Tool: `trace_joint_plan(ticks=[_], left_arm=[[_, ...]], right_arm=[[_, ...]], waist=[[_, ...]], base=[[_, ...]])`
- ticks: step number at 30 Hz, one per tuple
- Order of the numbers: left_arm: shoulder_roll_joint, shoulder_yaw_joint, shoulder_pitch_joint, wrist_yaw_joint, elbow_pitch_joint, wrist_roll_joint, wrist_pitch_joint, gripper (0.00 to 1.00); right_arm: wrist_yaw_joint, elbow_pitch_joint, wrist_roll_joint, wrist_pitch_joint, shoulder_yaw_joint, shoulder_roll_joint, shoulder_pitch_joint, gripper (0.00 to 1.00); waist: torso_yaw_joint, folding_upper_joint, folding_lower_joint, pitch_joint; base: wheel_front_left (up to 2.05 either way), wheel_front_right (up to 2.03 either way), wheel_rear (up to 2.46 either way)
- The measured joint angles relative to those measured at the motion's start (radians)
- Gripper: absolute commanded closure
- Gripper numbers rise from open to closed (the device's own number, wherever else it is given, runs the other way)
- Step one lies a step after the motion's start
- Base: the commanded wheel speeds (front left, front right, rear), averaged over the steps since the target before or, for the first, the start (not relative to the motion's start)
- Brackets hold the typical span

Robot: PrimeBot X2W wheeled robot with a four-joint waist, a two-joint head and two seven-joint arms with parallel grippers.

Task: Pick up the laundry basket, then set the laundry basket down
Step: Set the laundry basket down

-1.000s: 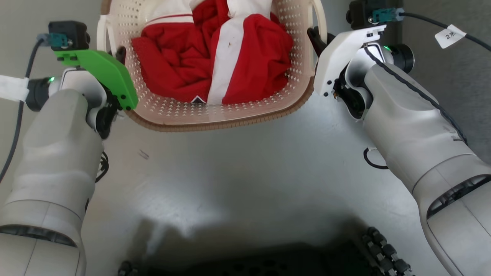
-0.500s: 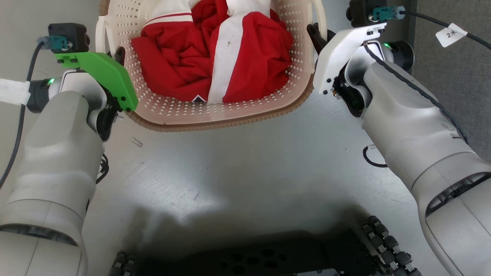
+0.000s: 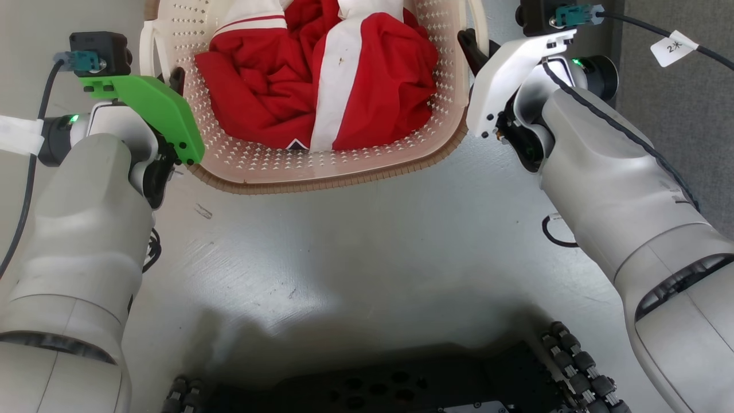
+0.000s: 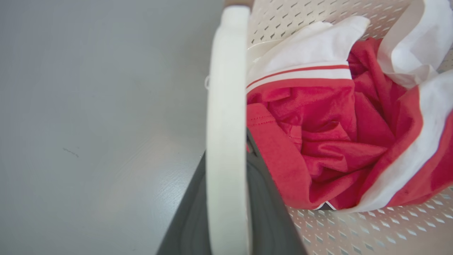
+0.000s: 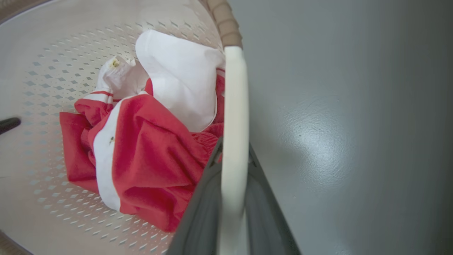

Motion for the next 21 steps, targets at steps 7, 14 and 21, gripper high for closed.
trace_joint_plan(ticks=[7, 14, 21], left_arm=[[-0.004, -0.003, -0.002, -0.007, 0.019, 0.0, 0.005, 0.41], [0.0, -0.002, -0.002, -0.007, 0.026, -0.001, 0.003, 0.0], [0.003, -0.004, -0.002, -0.007, 0.03, 0.0, -0.024, 0.0]], right_arm=[[0.017, 0.005, -0.009, -0.018, 0.019, -0.007, 0.0, 0.16], [0.018, 0.008, -0.014, -0.039, 0.025, -0.046, 0.0, 0.0], [0.03, 0.007, -0.005, -0.065, 0.026, -0.052, 0.002, 0.0]], waist=[[-0.001, 0.0, 0.0, -0.009], [0.003, 0.0, 0.0, -0.033], [0.007, 0.0, 0.0, -0.075]], base=[[0.0, 0.0, 0.0], [0.0, 0.0, 0.0], [0.0, 0.0, 0.0]])
